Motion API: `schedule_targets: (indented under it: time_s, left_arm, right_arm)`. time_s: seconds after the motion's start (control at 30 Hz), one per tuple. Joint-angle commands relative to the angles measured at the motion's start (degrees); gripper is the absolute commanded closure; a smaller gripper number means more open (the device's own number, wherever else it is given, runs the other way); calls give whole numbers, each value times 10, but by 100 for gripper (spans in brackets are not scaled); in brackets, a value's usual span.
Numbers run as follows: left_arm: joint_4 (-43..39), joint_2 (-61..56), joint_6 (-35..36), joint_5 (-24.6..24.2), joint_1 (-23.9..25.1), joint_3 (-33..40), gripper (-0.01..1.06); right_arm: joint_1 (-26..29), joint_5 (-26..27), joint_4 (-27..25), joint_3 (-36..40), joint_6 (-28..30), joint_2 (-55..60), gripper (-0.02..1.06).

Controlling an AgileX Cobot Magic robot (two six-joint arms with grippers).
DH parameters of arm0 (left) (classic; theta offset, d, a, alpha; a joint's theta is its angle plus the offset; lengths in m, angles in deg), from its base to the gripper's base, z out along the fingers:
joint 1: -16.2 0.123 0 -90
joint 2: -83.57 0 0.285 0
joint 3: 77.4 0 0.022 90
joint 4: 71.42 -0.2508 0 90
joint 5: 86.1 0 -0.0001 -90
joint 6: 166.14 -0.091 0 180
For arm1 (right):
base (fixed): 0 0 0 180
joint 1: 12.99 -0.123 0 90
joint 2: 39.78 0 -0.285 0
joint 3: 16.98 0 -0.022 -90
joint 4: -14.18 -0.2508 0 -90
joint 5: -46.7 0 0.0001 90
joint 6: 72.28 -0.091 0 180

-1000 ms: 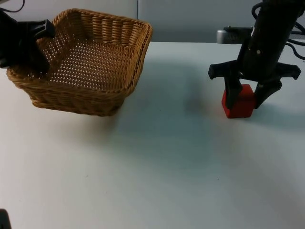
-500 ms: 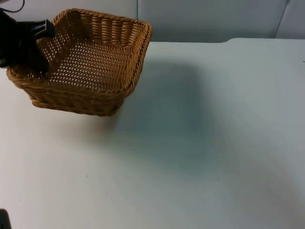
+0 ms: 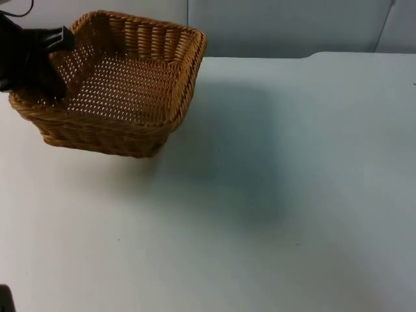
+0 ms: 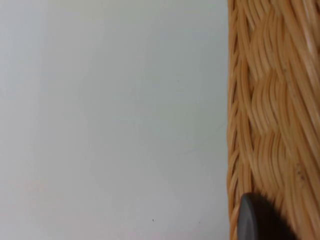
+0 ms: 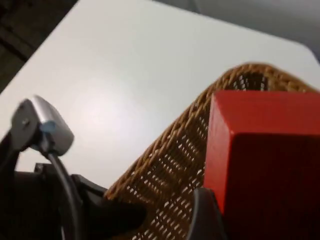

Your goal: Pick up the basket with the left hand and place the cube into the basket with the right hand.

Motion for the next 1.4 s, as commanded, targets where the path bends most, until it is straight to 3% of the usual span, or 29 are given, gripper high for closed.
schedule_targets:
  time_s: [0.0,0.23,0.33,0.5,0.77,0.9,0.93,1.07,1.37]
  left_arm:
    - [15,-5,1,16,-3,1,105]
    - [15,-5,1,31,-3,1,105]
    - [16,-5,1,31,-3,1,105]
    - [16,-5,1,31,-3,1,105]
    - [17,-5,1,31,-3,1,105]
    - [17,-5,1,31,-3,1,105]
    - [17,-5,1,31,-3,1,105]
    - [17,-5,1,31,-3,1,105]
    - [17,-5,1,31,-3,1,105]
  right_arm:
    - [-2,4,2,-1,-7,21,103]
    - [-7,5,-83,-1,23,68,88]
    - [-13,9,-88,-1,28,75,81]
    - [-22,6,-85,-1,38,85,69]
    - [-22,-5,-73,-1,38,90,68]
    - [-20,-53,-13,-1,37,90,54]
    - [-20,-53,-13,-1,37,90,54]
    - [-20,-62,-5,-1,37,90,37]
    - [-20,-40,-2,-1,37,90,30]
